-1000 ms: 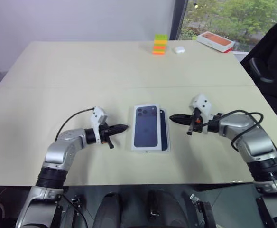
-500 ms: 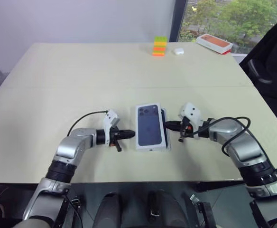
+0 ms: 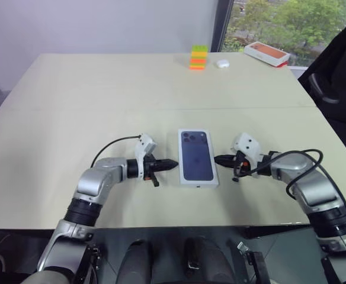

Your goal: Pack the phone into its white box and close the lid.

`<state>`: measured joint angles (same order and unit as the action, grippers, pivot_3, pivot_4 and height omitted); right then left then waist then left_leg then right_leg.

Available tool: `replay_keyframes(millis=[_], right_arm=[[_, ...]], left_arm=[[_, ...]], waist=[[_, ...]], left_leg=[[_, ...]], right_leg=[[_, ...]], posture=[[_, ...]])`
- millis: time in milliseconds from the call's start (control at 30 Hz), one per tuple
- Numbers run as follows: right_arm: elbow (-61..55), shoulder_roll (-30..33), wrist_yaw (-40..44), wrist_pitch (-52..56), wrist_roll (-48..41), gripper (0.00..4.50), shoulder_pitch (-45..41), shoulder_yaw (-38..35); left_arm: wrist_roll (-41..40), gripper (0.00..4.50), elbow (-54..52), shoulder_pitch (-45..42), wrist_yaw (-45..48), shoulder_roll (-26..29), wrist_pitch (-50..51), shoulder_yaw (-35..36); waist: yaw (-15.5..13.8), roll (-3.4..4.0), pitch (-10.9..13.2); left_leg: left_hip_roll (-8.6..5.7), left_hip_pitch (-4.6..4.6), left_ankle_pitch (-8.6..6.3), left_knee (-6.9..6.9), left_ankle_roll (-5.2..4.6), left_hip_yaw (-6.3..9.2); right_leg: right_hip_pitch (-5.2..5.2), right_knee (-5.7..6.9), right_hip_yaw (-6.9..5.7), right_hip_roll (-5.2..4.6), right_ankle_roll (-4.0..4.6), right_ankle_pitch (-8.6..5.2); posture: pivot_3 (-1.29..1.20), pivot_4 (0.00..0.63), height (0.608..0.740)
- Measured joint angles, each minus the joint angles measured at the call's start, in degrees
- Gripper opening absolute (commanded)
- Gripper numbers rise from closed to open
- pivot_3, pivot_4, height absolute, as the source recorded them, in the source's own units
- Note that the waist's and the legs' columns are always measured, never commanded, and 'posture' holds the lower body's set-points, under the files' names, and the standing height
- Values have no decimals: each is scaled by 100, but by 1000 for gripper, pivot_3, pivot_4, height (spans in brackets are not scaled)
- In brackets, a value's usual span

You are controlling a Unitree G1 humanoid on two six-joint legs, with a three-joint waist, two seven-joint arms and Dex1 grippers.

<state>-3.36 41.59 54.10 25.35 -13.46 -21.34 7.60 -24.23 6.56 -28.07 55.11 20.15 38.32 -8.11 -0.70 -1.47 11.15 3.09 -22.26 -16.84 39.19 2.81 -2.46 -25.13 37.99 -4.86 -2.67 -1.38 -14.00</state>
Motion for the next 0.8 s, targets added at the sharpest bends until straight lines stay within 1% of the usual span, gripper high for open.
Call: replay_keyframes(millis=[300,433,533,600,700,800], right_arm=[[-5,-9,49,-126,137,59,68,60],[272,-10,44,-215,138,59,-145,-6],[664,-129,-185,-253,139,59,-612,-296],[806,-353,-345,-339,141,59,-893,-400],[920,-784,-521,-419,161,59,-1133,-317],[1111,-925,-593,-469,316,59,-1187,-158]], left_arm=[[1,0,-32,104,-8,80,-46,-30],[-68,0,13,-40,-153,34,-55,270],[-139,0,201,-479,-368,-212,-247,567],[-72,0,581,-878,-546,-491,-565,648],[12,0,1194,-1408,-672,-981,-907,643],[197,0,1690,-1569,-647,-1180,-1199,459]], waist=[[10,0,0],[7,-1,1],[0,-1,1],[-6,-1,1],[0,-1,1],[8,-1,1]], left_leg=[[0,0,0,0,0,0],[0,1,1,3,0,1],[-3,1,4,5,-5,1],[-3,2,4,5,-5,4],[-3,-3,4,3,-5,2],[-3,-3,2,-1,-9,-5]], right_leg=[[-1,0,0,0,0,0],[0,3,-1,0,2,1],[1,3,-1,-1,4,5],[3,3,-2,0,3,6],[2,-2,-4,0,0,4],[0,-2,-2,-4,-4,4]], posture=[[0,150,740],[0,150,740],[0,150,740],[0,150,740],[0,150,740],[0,150,740]])
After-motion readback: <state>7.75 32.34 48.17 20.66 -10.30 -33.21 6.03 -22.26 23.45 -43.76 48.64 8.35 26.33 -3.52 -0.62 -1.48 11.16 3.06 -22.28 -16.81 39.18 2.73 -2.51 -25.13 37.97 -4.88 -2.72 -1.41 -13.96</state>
